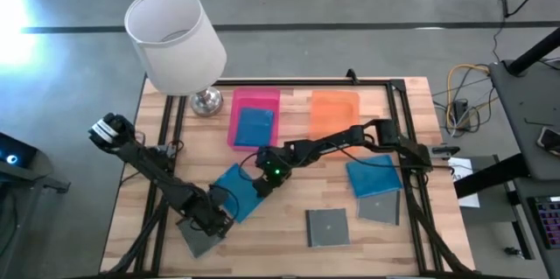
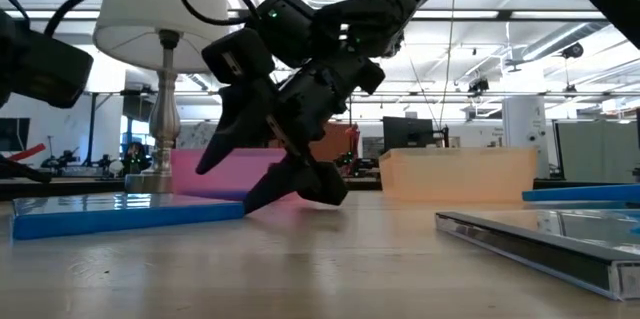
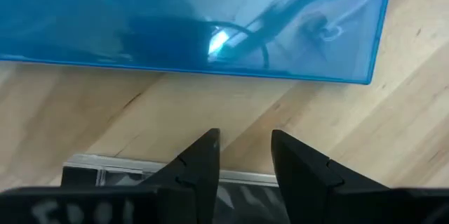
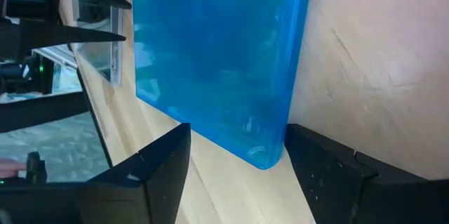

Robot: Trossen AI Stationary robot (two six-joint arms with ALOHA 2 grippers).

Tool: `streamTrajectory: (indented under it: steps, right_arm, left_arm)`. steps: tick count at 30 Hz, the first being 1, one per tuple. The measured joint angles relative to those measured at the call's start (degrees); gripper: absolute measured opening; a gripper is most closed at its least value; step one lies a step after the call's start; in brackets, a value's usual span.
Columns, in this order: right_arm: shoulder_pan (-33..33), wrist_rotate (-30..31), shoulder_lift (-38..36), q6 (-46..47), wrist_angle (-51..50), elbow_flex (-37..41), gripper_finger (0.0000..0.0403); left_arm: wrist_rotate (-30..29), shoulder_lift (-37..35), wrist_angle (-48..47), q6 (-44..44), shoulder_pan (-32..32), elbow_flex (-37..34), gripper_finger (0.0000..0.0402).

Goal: Pick & place jewel cases by type
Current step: Put the left blue cd case into the pink bin

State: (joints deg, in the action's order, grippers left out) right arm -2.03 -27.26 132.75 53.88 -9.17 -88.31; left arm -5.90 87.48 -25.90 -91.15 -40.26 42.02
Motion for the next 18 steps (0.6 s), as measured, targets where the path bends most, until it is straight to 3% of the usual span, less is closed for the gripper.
streamTrajectory:
  steps: [3,6,18]
  right_arm:
    - [0.0,-0.6,0.0,-0.2,0.4,0.1,0.0235]
    - [0.0,-5.7,0.2,0.4,4.3,0.3,0.0235]
    - [-1.5,-7.0,0.7,-0.3,9.9,-2.0,0.0235]
  left_arm:
    - [0.6,0.9,0.1,0.0,0.8,0.0,0.0114]
    - [1.0,1.3,0.3,1.0,1.6,-0.1,0.0114]
    - [1.4,2.4,1.7,3.6,2.6,-1.2,0.0114]
